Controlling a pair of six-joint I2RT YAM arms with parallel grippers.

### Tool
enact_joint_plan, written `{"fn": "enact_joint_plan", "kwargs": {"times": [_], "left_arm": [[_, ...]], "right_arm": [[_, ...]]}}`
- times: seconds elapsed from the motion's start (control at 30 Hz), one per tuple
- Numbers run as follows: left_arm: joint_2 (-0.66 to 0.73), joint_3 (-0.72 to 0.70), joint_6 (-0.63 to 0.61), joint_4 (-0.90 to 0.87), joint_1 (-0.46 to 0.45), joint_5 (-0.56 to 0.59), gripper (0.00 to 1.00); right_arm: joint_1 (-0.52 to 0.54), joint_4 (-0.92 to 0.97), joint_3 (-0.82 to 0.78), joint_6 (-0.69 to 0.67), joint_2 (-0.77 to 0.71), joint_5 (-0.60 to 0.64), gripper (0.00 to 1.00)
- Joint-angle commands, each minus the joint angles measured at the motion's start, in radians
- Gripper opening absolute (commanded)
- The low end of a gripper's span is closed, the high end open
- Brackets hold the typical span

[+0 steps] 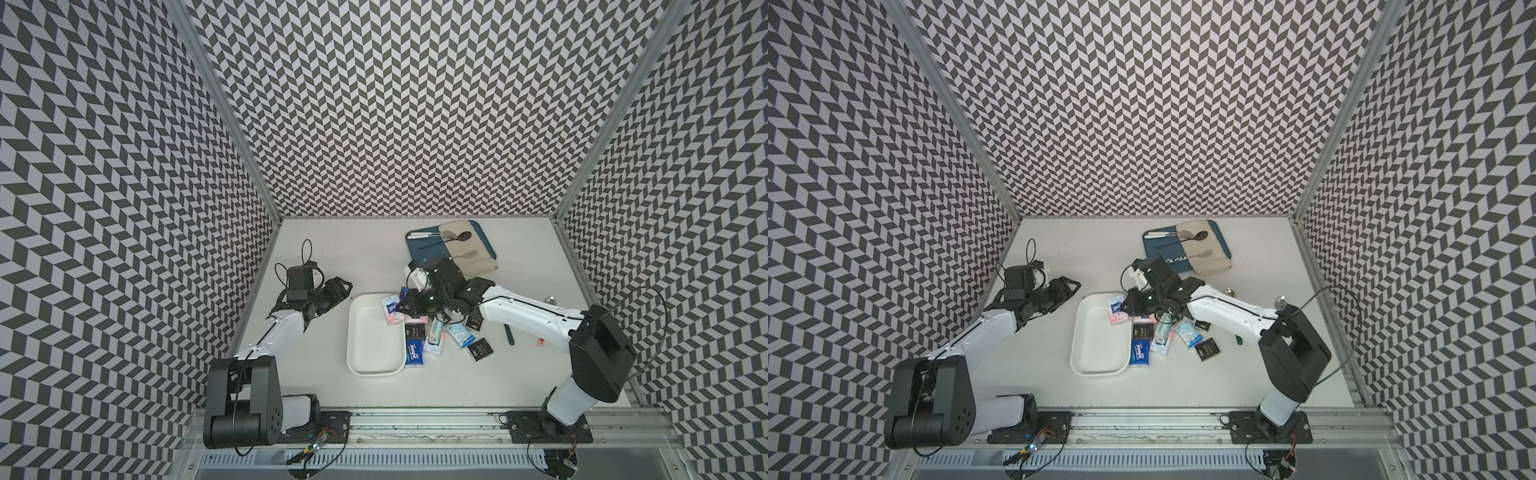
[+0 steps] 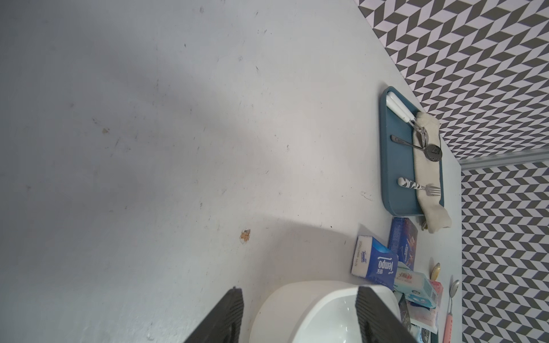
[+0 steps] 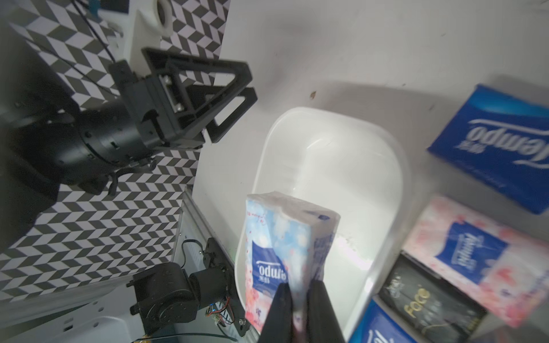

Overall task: Put the pocket tissues into the storage box
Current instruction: Place the pocket tissues in the storage box.

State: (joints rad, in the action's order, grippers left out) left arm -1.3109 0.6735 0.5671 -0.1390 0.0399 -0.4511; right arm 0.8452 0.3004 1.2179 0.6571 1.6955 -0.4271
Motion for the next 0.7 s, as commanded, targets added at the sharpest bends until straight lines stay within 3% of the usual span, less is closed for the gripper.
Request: {"fn": "enact_joint_plan", "kwargs": {"times": [0.0, 0.2, 0.43, 0.67], "left_arm": [[0.021, -0.002, -0.034, 0.005, 0.006, -0.013, 0.66], [0.075, -0.007, -0.038, -0.053, 0.008, 0.021, 0.68], [0.130, -0.074, 0.004, -0.066, 0.006, -0.047, 0.69], [0.151, -0.127, 0.030, -0.057, 0.006, -0.083, 0.69]], "right_arm": [[0.056, -0.074, 0.056, 0.081, 0.092, -0.012, 0.06], [0.080, -0.110, 0.130, 0.190, 0.231, 0.040, 0.06], [0.079, -0.196, 0.169, 0.334, 0.330, 0.119, 0.06], [0.080, -0.230, 0.234, 0.395, 0.405, 0.183, 0.06]]}}
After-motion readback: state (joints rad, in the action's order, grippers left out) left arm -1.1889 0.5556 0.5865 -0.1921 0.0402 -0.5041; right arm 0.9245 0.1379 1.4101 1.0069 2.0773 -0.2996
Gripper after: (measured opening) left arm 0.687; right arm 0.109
